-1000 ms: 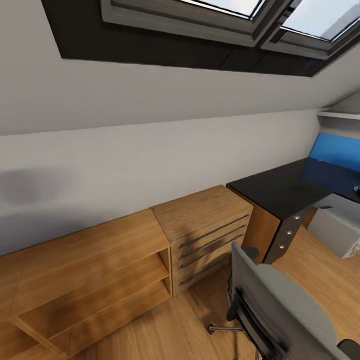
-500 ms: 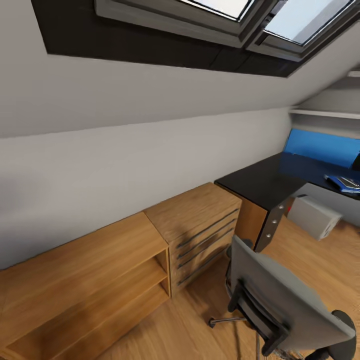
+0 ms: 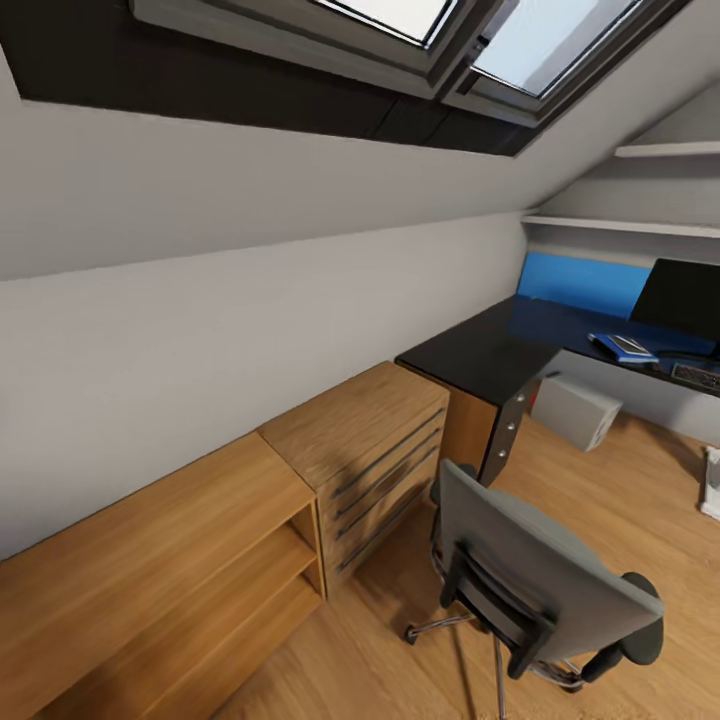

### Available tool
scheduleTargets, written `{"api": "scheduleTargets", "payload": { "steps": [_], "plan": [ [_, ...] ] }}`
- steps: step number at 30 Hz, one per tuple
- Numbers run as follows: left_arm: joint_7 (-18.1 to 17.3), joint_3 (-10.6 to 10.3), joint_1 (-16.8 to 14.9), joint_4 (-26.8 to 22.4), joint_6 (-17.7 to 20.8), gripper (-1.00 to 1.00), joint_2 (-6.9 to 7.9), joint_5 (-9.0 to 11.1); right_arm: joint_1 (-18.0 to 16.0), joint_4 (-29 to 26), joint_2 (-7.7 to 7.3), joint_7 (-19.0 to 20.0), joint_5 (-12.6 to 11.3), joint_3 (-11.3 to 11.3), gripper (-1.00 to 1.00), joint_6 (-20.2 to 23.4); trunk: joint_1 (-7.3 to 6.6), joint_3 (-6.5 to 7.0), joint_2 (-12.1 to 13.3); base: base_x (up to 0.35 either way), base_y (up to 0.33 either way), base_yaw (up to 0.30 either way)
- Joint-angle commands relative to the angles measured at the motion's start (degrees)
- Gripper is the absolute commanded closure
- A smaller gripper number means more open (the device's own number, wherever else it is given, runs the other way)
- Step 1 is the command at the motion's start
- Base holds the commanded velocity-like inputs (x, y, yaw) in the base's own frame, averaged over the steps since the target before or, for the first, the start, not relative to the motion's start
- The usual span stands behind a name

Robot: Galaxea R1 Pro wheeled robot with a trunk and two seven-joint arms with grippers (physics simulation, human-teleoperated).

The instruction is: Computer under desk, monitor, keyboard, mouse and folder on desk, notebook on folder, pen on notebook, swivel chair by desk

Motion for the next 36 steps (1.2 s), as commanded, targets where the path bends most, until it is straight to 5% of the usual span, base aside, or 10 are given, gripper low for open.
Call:
{"api": "scheduleTargets", "payload": {
  "steps": [1,36],
  "plan": [
    [0.4,-0.5,0.0,0.0,-0.1,-1.0,-0.01,0.2,-0.1,0.1,0.03,-0.3,-0.2,0.5,-1.0,-0.2,0.03,-0.12,-0.1,0.0,0.013,-0.292],
    [0.4,-0.5,0.0,0.0,-0.1,-1.0,-0.01,0.2,-0.1,0.1,0.02,-0.4,-0.2,0.5,-1.0,-0.2,0.03,-0.12,-0.1,0.0,0.001,-0.293]
  ]
}}
